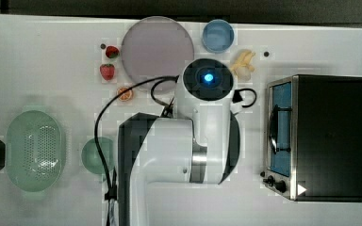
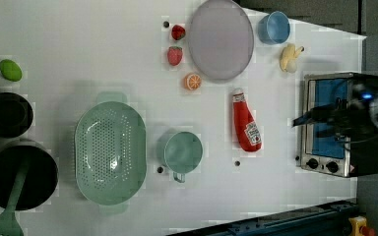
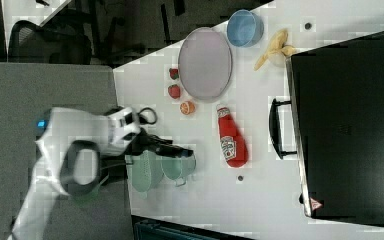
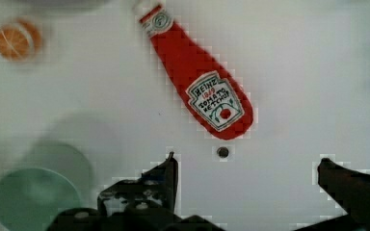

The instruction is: Pick Ketchup from the table and place it in strainer.

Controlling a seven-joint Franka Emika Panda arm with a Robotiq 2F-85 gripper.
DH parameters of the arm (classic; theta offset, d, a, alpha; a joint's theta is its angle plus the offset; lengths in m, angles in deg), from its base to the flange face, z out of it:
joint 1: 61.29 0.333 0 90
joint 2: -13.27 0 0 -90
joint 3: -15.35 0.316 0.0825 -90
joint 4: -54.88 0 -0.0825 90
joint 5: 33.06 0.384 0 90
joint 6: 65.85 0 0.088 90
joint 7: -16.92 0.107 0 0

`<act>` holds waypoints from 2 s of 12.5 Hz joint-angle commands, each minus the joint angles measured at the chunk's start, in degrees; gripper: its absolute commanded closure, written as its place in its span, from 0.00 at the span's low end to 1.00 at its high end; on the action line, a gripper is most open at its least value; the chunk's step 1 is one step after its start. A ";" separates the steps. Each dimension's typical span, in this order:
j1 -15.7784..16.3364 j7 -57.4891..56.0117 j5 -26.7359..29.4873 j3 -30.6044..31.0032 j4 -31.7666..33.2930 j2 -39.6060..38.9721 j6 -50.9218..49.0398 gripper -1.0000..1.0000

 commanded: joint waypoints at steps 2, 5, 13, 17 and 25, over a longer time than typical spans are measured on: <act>0.14 -22.50 -0.09 0.46 5.69 0.77 10.37 0.00; 0.27 -25.28 -0.11 0.73 10.59 -2.37 19.98 0.00; 1.37 -25.30 -4.57 0.88 12.58 -15.92 34.90 0.00; 1.54 -25.30 -4.58 0.75 12.88 -20.22 39.39 0.04; 1.05 -24.98 -4.25 0.13 11.76 -14.37 38.96 0.38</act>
